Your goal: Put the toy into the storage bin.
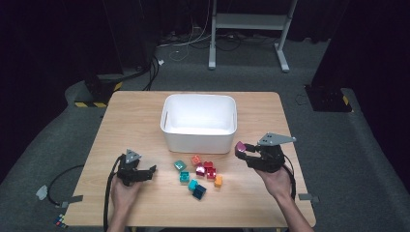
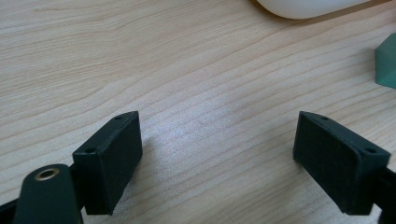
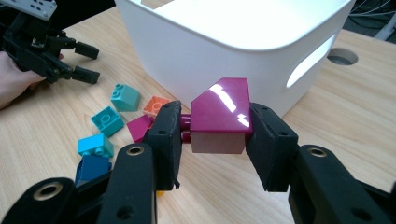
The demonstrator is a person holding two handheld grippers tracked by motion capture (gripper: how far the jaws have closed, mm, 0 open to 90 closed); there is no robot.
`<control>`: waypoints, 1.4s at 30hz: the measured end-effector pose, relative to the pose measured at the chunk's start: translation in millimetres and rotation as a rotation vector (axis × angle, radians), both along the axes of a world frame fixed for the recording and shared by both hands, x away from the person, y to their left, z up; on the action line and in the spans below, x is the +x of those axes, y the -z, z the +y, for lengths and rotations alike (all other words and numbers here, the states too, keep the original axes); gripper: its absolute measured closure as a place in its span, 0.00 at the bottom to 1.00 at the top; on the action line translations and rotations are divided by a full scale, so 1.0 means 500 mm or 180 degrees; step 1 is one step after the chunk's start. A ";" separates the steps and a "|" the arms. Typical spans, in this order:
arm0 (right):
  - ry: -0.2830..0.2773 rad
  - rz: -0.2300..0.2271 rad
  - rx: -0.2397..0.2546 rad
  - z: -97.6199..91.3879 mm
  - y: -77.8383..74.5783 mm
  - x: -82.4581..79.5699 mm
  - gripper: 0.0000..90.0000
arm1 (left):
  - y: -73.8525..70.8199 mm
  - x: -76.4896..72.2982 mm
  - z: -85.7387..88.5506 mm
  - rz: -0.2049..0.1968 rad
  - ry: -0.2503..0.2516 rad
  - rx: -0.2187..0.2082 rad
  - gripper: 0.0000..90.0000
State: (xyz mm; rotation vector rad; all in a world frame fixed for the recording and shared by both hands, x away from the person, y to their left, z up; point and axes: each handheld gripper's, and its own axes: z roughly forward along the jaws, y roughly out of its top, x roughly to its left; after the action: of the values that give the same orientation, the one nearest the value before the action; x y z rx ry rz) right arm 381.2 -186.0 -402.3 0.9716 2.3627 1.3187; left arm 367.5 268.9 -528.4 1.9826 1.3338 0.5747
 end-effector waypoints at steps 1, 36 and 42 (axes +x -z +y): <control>0.0003 -0.0003 -0.0001 0.000 -0.003 0.001 0.63 | 0.000 0.000 0.000 -0.0001 -0.0001 0.0001 0.17; -0.0155 -0.0149 0.0183 0.048 -0.118 0.084 0.63 | 0.000 0.000 0.000 -0.0001 -0.0001 -0.0002 0.17; -0.0190 -0.0144 0.0190 0.063 -0.128 0.113 0.63 | 0.000 0.000 0.000 0.0000 -0.0002 -0.0001 0.18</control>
State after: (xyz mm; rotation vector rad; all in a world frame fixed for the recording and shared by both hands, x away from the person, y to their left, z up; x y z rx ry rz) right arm 437.9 -154.5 -338.1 0.8843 2.3479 1.4254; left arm 367.5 269.0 -528.3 1.9822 1.3344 0.5748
